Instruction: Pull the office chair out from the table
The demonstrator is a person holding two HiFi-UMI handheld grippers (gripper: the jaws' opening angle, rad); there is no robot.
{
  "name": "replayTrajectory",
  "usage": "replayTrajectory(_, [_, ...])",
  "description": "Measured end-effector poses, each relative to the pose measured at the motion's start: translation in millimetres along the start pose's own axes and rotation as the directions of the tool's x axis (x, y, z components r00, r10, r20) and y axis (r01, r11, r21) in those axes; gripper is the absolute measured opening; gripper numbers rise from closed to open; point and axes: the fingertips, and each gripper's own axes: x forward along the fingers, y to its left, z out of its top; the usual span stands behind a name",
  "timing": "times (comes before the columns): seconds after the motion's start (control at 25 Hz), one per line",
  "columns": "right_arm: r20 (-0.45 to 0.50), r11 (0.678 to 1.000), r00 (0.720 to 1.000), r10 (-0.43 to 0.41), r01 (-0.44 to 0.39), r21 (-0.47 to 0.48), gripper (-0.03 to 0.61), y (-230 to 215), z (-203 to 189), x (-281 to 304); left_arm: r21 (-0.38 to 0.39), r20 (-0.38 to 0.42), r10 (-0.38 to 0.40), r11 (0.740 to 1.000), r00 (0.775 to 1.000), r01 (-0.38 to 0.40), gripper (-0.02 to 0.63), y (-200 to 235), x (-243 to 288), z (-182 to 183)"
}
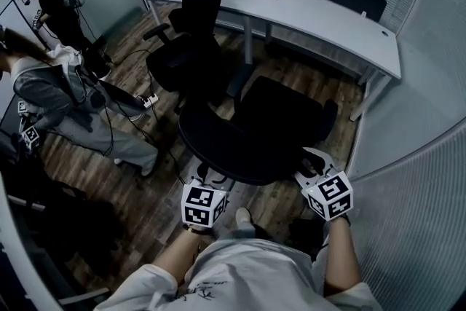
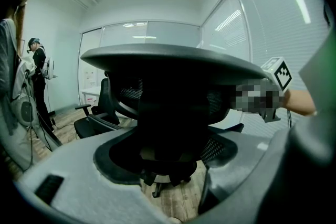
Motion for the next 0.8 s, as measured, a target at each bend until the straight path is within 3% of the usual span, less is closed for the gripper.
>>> replayTrajectory(0.2, [0.030,1.000,0.999,-0.025,0.025,0.012,0.175,4.6,1.7,-2.9,-0.007,0.015,0.001,1.000,1.000,-0.001,0.327,-1.8,-5.0,-1.9])
replayTrajectory(0.48, [0.067,0.975,0.979,-0.192,0.183,0.125,0.176,-2.5,-5.8,-20.4,0.007,0.009,0.015,1.000,1.000,-0.015,0.327,-0.9,-6.8,-4.1])
replayTrajectory(0.8, [0.072,0.974,0.981,-0.182,0.170,0.149,0.138,33.8,-23.5,-54.4,-0.033,0.025,0.015,0.999,1.000,-0.015,0.325,-13.2,-49.5,-16.9])
